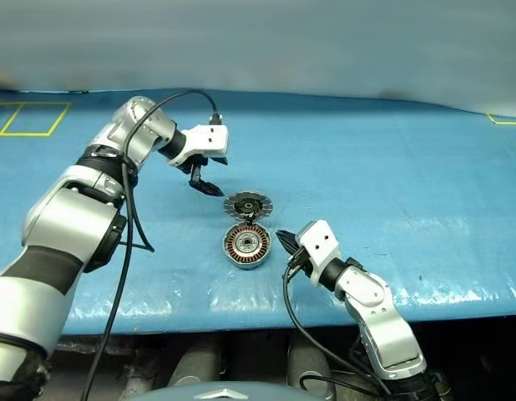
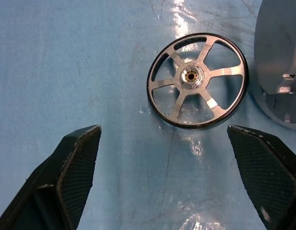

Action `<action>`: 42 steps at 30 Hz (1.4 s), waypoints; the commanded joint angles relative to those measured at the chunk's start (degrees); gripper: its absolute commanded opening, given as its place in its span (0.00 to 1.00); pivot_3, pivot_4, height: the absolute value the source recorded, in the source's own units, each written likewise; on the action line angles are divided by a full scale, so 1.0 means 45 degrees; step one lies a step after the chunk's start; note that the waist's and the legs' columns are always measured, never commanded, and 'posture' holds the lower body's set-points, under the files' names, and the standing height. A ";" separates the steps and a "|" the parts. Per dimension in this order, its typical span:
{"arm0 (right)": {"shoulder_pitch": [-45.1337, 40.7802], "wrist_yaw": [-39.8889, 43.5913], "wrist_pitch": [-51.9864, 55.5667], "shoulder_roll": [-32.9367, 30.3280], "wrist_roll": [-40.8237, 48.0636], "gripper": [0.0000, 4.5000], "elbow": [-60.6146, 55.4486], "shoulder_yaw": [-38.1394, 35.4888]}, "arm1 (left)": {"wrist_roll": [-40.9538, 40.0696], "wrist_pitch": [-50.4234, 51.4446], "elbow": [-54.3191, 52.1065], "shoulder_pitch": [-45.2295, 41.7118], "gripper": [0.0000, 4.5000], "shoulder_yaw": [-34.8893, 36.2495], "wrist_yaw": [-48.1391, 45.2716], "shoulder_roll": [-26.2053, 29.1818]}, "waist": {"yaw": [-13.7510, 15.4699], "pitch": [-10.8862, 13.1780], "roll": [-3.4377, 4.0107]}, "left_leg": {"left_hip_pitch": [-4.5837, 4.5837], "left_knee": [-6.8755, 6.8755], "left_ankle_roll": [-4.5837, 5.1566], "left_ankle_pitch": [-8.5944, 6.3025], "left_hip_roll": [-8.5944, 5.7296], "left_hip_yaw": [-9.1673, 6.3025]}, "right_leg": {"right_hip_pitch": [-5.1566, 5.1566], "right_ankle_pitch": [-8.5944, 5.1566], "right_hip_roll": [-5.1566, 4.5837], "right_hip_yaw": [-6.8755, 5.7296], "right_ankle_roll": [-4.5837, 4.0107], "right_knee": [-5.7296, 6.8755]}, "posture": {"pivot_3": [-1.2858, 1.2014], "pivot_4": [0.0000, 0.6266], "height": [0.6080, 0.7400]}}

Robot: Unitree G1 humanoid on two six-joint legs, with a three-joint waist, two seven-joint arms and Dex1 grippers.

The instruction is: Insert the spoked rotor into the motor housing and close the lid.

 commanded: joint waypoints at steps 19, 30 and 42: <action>0.0340 0.0719 -0.0264 -0.1060 0.0541 0.00 -0.0543 -0.0286 | 0.1535 -0.0034 0.0600 -0.0802 0.86 -0.0096 0.0638 -0.1079 | 0.0002 0.0004 -0.0005 | -0.0025 0.0021 0.0003 -0.0001 -0.0006 -0.0017 | -0.0012 0.0044 0.0001 -0.0002 0.0076 0.0007 | 0.52 0.24 1.00; 0.0822 0.0371 -0.0055 -0.1053 0.0459 0.00 -0.1010 -0.0235 | 0.2085 0.0129 0.0697 -0.0683 0.57 -0.0401 0.0579 -0.1806 | 0.0028 0.0004 -0.0005 | -0.0031 0.0045 0.0003 0.0000 -0.0013 -0.0025 | -0.0005 0.0051 0.0001 -0.0003 0.0086 0.0012 | 0.52 0.24 1.00; 0.1321 -0.0077 0.0066 -0.0906 0.0648 0.00 -0.1506 -0.0393 | 0.2540 0.0124 0.0821 -0.0083 0.57 -0.0658 0.0792 -0.2085 | 0.0009 0.0003 -0.0005 | -0.0028 0.0063 0.0003 0.0000 -0.0013 -0.0028 | 0.0001 0.0053 0.0001 -0.0002 0.0089 0.0025 | 0.52 0.24 1.00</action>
